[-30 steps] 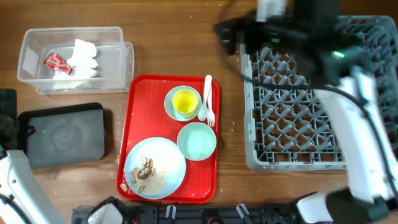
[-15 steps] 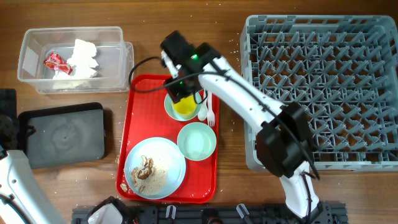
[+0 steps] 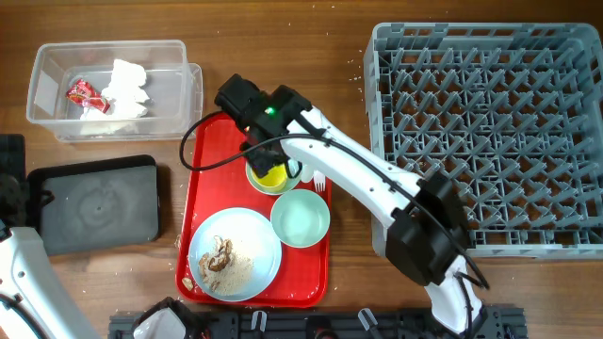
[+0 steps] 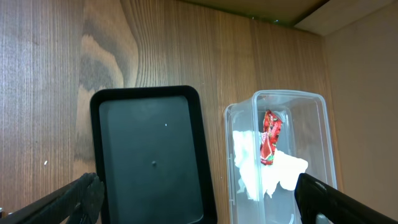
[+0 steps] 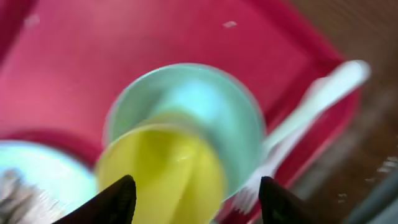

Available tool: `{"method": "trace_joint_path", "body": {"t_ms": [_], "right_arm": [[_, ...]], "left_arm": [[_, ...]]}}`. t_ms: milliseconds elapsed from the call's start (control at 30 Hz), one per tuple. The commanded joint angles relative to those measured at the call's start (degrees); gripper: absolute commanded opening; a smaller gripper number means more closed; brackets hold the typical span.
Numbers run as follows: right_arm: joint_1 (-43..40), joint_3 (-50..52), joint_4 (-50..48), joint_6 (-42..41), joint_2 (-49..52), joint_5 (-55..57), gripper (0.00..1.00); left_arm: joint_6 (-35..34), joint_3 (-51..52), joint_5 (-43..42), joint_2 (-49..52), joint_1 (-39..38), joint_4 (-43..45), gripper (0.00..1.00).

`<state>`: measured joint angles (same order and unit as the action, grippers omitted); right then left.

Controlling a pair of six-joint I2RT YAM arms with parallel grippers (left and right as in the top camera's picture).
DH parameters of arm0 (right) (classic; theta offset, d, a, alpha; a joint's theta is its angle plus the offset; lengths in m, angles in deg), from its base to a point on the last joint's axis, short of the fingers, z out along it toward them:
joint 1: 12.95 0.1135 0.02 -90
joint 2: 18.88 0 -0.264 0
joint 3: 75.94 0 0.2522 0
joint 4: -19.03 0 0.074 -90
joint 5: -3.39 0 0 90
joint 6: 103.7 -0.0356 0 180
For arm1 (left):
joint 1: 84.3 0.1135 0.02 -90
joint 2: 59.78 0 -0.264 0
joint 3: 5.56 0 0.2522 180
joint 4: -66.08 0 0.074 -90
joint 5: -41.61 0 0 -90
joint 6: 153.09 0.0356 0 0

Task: Sort waste into correct bins and load items into the dishwasher rack
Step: 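Reach the right gripper to the yellow cup on the saucer, then lift the yellow cup with the right gripper and place it in the rack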

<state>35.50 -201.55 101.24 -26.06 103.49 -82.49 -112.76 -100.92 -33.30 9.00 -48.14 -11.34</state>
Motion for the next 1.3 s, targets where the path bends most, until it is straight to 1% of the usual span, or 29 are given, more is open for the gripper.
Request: {"method": "trace_joint_path", "body": {"t_ms": [0, 67, 133, 200, 267, 300, 367, 467, 533, 567, 600, 633, 700, 733, 800, 833, 900, 967, 1000, 1033, 1067, 1100, 1133, 1167, 1233, 1267], "right_arm": [[0.7, -0.7, 0.7, 2.1, -2.2, -10.6, 0.63], [1.7, -0.3, 1.3, 3.3, -2.1, -10.6, 0.63], [3.0, 2.5, -0.2, 3.2, -1.8, -10.6, 0.63], [3.5, 6.3, -3.9, 3.2, -1.1, -10.4, 0.61], [3.7, 7.5, -7.6, 3.2, -0.7, -9.9, 0.59], [3.7, 7.5, -9.0, 3.2, -0.6, -9.2, 0.56], [3.7, 7.9, -10.7, 3.1, 0.6, -2.7, 0.5], [3.8, 10.6, -12.5, 1.8, 1.0, -2.6, 0.36], [3.8, 10.6, -13.0, 1.6, 0.9, -2.7, 0.32], [3.8, 10.0, -12.7, 1.4, 0.8, -2.9, 0.25], [3.8, 8.6, -11.8, 1.2, 0.8, -3.3, 0.16], [3.8, 6.7, -10.5, 1.2, 0.5, -3.3, 0.12], [3.5, 2.9, -7.9, 1.5, -0.8, -3.2, 0.09], [3.2, 0.0, -5.8, 1.9, -1.9, -3.2, 0.04], [-0.3, -6.3, -1.5, 3.3, -5.1, -3.3, 0.04], [-2.6, -8.3, -0.4, 3.4, -6.4, -3.6, 0.04], [-10.4, -10.9, 0.4, 5.4, -10.1, -9.0, 0.04], [-20.5, -10.9, 0.9, 8.7, -13.2, -22.5, 0.04], [-25.1, -10.9, 2.4, 10.8, -13.9, -31.1, 0.07], [-27.0, -10.8, 4.4, 12.2, -13.8, -34.2, 0.2], [-26.6, -9.6, 5.9, 13.6, -13.8, -33.0, 0.38], [-25.1, -7.6, 6.2, 14.6, -13.8, -33.0, 0.5], [-22.9, -5.1, 5.7, 15.0, -13.8, -33.0, 0.57], [-20.0, -0.9, 4.0, 14.7, -13.7, -33.1, 0.59], [-15.7, 4.8, 0.7, 12.9, -12.7, -32.8, 0.6], [-12.3, 9.3, -3.7, 10.5, -11.3, -31.9, 0.6]], "left_arm": [[-0.5, 0.0, 0.1, -0.1, 0.1, 0.1, 1.0], [-0.5, 0.0, 0.1, -0.1, 0.1, 0.1, 1.0], [-0.5, 0.0, 0.1, -0.1, 0.1, 0.1, 1.0], [-0.5, 0.0, 0.1, -0.1, 0.1, 0.1, 1.0], [-0.5, 0.0, 0.1, -0.1, 0.1, 0.1, 1.0], [-0.5, 0.0, 0.1, -0.1, 0.1, 0.1, 1.0], [-0.5, 0.0, 0.1, -0.1, 0.1, 0.1, 1.0], [-0.5, 0.0, 0.1, -0.1, 0.1, 0.1, 1.0], [-0.5, 0.0, 0.1, -0.1, 0.1, 0.1, 1.0], [-0.5, 0.0, 0.1, -0.1, 0.1, 0.1, 1.0], [-0.5, 0.0, 0.1, -0.1, 0.1, 0.1, 1.0], [-0.5, 0.0, 0.1, -0.1, 0.1, 0.1, 1.0], [-0.5, 0.0, 0.1, -0.1, 0.1, 0.1, 1.0], [-0.5, 0.0, 0.1, -0.1, 0.1, 0.1, 1.0], [-0.5, 0.0, 0.2, -0.1, 0.1, 0.1, 1.0], [-0.5, 0.0, 0.1, -0.1, 0.1, 0.1, 1.0], [-0.5, 0.0, 0.1, -0.1, 0.1, 0.1, 1.0], [-0.5, 0.0, 0.1, -0.1, 0.1, 0.1, 1.0], [-0.5, 0.0, 0.1, -0.1, 0.1, 0.1, 1.0], [-0.5, 0.0, 0.1, -0.1, 0.1, 0.1, 1.0], [-0.5, 0.0, 0.1, -0.1, 0.1, 0.1, 1.0], [-0.5, 0.0, 0.1, -0.1, 0.1, 0.1, 1.0], [-0.5, 0.0, 0.1, -0.1, 0.1, 0.1, 1.0], [-0.5, 0.0, 0.1, -0.1, 0.1, 0.1, 1.0], [-0.5, 0.0, 0.1, -0.1, 0.1, 0.1, 1.0], [-0.5, 0.0, 0.1, -0.1, 0.1, 0.1, 1.0]]}}
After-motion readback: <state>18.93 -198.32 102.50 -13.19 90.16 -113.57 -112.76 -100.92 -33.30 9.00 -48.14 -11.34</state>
